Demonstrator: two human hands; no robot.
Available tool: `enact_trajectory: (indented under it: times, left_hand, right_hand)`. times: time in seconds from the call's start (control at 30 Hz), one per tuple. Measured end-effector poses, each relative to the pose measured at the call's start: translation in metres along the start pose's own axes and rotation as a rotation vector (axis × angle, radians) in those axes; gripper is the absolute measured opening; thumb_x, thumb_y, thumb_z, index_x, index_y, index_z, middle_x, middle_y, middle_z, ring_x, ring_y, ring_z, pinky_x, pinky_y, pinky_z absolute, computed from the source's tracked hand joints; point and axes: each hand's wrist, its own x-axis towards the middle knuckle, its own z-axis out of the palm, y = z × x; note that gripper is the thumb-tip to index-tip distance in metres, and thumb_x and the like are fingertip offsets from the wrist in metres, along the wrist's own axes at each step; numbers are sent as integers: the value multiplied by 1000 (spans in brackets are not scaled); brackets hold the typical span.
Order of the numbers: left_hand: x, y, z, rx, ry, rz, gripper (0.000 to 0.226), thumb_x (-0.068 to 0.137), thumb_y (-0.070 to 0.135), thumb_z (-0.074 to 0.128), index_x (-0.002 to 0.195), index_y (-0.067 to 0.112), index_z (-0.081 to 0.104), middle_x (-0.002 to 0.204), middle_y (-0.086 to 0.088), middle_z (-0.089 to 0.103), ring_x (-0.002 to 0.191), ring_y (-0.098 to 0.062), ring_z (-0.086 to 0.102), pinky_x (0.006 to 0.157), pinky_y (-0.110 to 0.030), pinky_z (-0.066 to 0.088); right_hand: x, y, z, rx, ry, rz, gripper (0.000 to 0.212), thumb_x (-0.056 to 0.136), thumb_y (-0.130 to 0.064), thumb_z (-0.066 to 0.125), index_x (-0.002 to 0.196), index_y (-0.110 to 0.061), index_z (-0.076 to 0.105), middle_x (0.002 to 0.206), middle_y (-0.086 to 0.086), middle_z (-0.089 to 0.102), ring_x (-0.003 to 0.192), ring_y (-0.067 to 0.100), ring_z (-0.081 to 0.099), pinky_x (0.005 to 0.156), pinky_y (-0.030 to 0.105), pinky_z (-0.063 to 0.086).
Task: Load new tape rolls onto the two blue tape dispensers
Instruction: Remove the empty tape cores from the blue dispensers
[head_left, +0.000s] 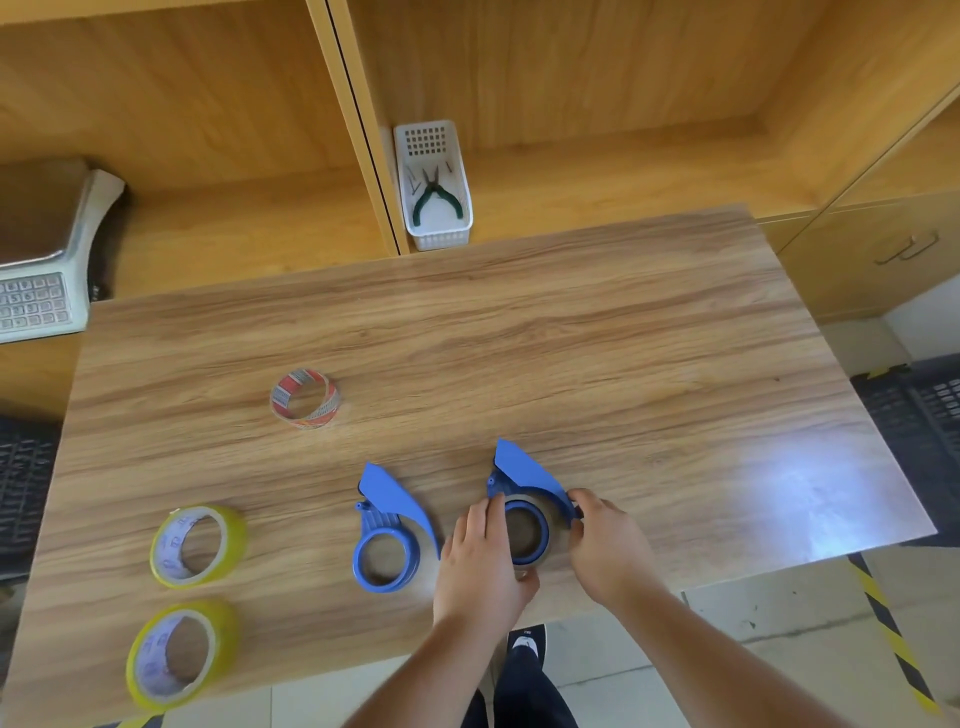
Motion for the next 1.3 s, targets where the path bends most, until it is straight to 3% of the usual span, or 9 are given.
enact_trajectory:
  times: [0.43,0.7,0.93,1.1,1.3]
  left_hand:
    - [1,10,-1,-49,-12,18,97,90,34,71,163,17,9,165,4,21,152,-18,24,125,-34,28]
    - [-9,18,-18,-176,57,66,95,79,37,68,159,28,17,155,12,30,144,-14,29,118,-28,33]
    - [-5,16,-62,-273,179,132,93,72,46,70,154,34,28,137,18,40,132,-7,38,113,-28,38]
    - [45,-6,-110,-254,333,67,90,71,38,77,151,28,34,142,9,43,133,-15,41,115,-37,39]
    - [102,-32,-145,-181,279,-93,100,77,34,79,158,24,21,149,2,39,140,-22,36,115,-40,39]
  right_hand:
    - [1,0,1,-8,23,-11,41,96,-13,43,134,-24,54,114,3,64,94,25,64,74,34,51]
    - [1,1,-3,-10,32,-32,36,97,-14,46,130,-22,59,107,6,68,89,27,63,73,36,51]
    - [-2,-3,-4,25,35,-7,32,95,-24,51,126,-24,58,113,6,67,101,30,64,83,41,54]
    - [1,-7,-7,34,72,-21,38,100,-32,46,136,-26,52,129,-1,59,106,23,62,82,37,53]
    - [14,-15,-7,9,97,-17,44,101,-35,44,144,-24,47,138,-3,56,122,22,54,91,37,51]
